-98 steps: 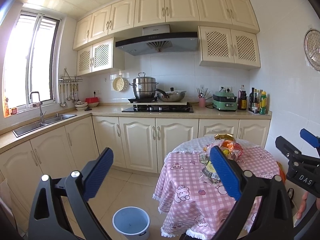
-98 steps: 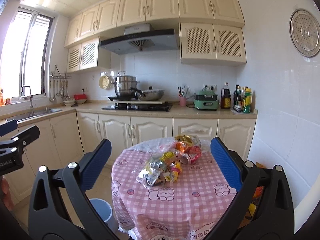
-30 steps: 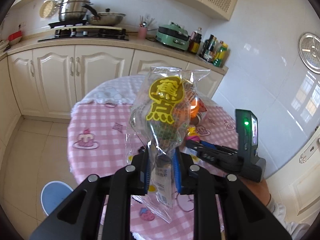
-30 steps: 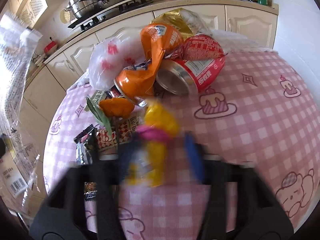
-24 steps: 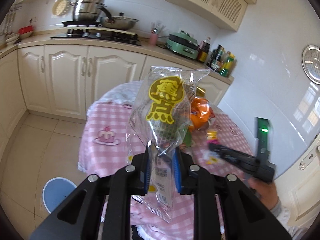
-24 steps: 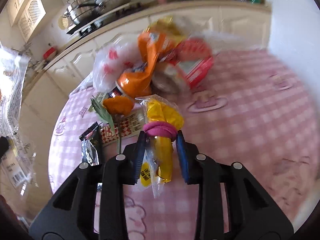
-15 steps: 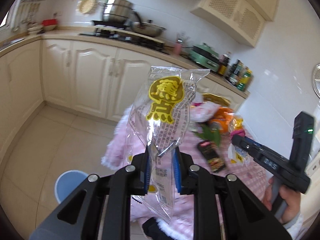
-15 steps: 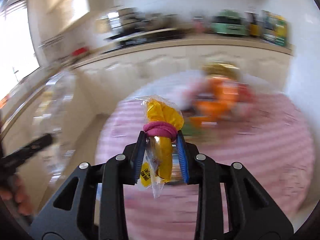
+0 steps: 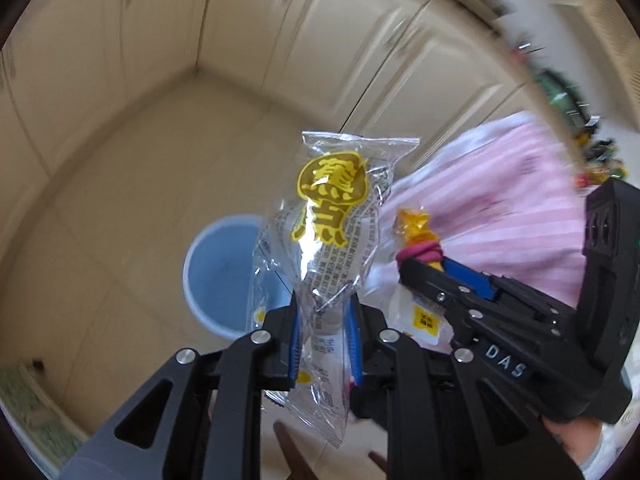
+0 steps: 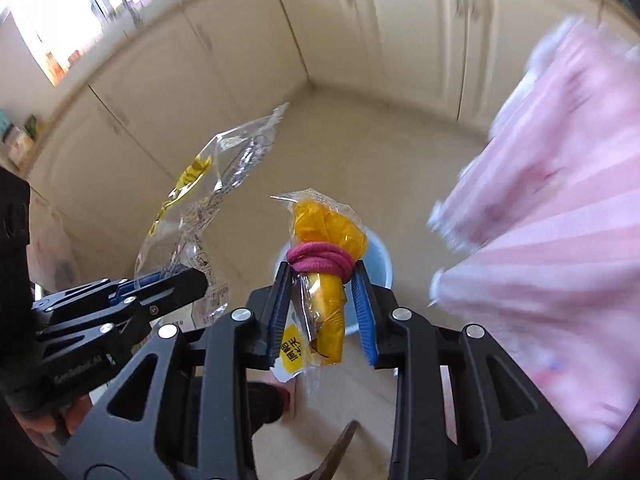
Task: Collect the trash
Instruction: 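Carry both items over the blue bin and open both tools to drop them, then grasp the black snack wrapper with the left tool while the right tool grasps the orange flower sprig, then carry the wrapper and flower sprig over the bin and open both tools, then grasp the red-white packet with the left tool while the right tool grasps the beige bar wrapper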
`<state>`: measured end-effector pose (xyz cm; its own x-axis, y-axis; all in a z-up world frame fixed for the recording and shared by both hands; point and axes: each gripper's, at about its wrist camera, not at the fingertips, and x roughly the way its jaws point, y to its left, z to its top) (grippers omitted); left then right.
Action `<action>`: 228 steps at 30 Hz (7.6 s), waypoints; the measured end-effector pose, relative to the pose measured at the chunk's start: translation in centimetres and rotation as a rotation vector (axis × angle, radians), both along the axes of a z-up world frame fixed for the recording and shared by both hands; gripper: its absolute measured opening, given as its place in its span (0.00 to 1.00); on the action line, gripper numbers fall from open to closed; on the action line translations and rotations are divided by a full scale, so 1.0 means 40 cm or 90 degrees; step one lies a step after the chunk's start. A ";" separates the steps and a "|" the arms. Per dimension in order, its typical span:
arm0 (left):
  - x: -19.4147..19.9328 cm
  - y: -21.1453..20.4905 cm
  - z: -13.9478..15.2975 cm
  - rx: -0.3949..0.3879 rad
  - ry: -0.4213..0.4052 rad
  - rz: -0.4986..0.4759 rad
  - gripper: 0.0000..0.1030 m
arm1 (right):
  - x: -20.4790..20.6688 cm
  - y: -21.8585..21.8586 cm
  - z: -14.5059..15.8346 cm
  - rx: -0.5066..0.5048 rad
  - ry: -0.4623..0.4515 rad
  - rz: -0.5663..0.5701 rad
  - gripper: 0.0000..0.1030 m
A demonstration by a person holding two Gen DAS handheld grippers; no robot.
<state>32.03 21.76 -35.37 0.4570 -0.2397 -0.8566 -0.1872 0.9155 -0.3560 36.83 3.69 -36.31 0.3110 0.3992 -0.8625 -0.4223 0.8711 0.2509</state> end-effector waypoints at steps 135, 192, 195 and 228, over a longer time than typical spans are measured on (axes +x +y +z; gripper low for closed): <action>-0.035 -0.508 0.426 -0.048 -0.232 -0.190 0.16 | -0.184 -0.636 0.512 0.068 -0.264 -0.219 0.04; 0.054 0.204 -0.041 0.012 0.003 0.150 0.57 | 0.100 0.189 0.017 0.041 -0.035 0.040 0.47; 0.039 0.206 -0.013 0.014 -0.008 0.157 0.59 | 0.092 0.176 0.048 0.043 -0.054 0.035 0.50; -0.011 -0.677 0.455 0.069 -0.232 -0.322 0.61 | -0.278 -0.806 0.488 0.025 -0.324 -0.385 0.56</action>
<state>31.60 -5.32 -17.18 0.5765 -0.4227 -0.6992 0.3941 0.8935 -0.2152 25.69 -28.56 -16.79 0.8364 0.0618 -0.5446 0.0507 0.9806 0.1892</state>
